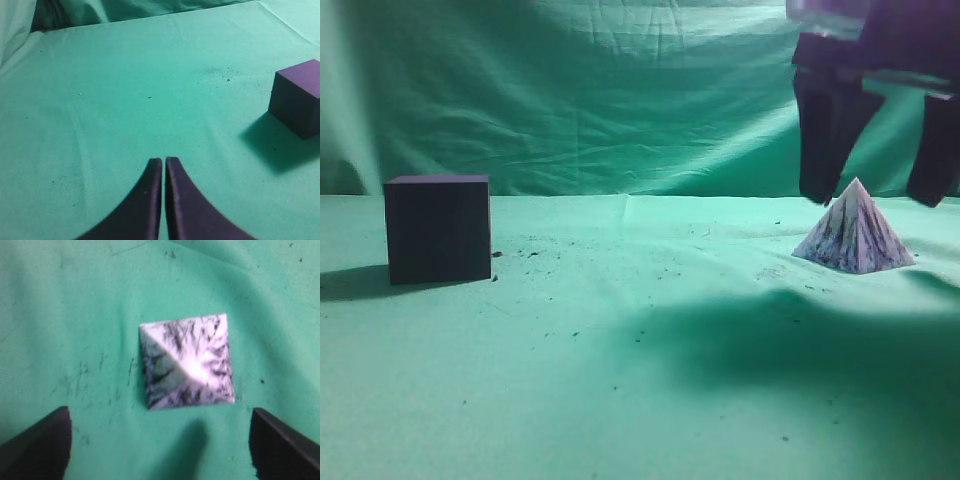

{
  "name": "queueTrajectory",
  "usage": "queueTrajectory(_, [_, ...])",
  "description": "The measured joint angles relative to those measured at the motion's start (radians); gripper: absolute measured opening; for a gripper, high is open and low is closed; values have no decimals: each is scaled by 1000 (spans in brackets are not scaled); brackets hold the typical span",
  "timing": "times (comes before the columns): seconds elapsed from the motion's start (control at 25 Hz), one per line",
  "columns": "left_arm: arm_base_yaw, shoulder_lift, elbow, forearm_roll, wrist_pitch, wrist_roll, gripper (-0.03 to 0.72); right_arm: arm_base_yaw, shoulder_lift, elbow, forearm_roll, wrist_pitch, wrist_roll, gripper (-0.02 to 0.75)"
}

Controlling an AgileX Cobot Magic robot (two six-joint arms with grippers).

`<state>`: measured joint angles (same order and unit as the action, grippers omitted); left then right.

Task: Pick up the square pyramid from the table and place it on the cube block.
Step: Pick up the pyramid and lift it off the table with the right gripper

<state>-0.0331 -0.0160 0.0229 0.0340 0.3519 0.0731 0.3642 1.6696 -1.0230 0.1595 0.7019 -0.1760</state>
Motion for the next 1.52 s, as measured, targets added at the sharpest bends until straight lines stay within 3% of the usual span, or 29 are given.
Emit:
queueTrajectory(0.08, [0,0,0,0,0,0,0,0,42,-14,-2,-23,2,644])
queueTrajectory(0.16, [0,0,0,0,0,0,0,0,79,-27,-8,-36,2,584])
queueTrajectory(0.24, [0,0,0,0,0,0,0,0,112,-35,-18,-46,2,589])
queueTrajectory(0.28, [0,0,0,0,0,0,0,0,128,-38,-26,-53,2,545])
queueTrajectory(0.6, [0,0,0,0,0,0,0,2,179,-47,-98,-95,4,559])
queueTrajectory(0.68, [0,0,0,0,0,0,0,2,186,-54,-107,-93,6,433])
queueTrajectory(0.76, [0,0,0,0,0,0,0,2,186,-58,-122,-78,6,370])
queueTrajectory(1.04, [0,0,0,0,0,0,0,4,197,-133,-151,33,12,376])
queueTrajectory(1.08, [0,0,0,0,0,0,0,4,192,-155,-155,66,12,314])
queueTrajectory(1.36, [0,0,0,0,0,0,0,16,112,-311,-161,173,14,318])
queueTrajectory(1.52, [0,0,0,0,0,0,0,84,72,-427,-150,265,12,318])
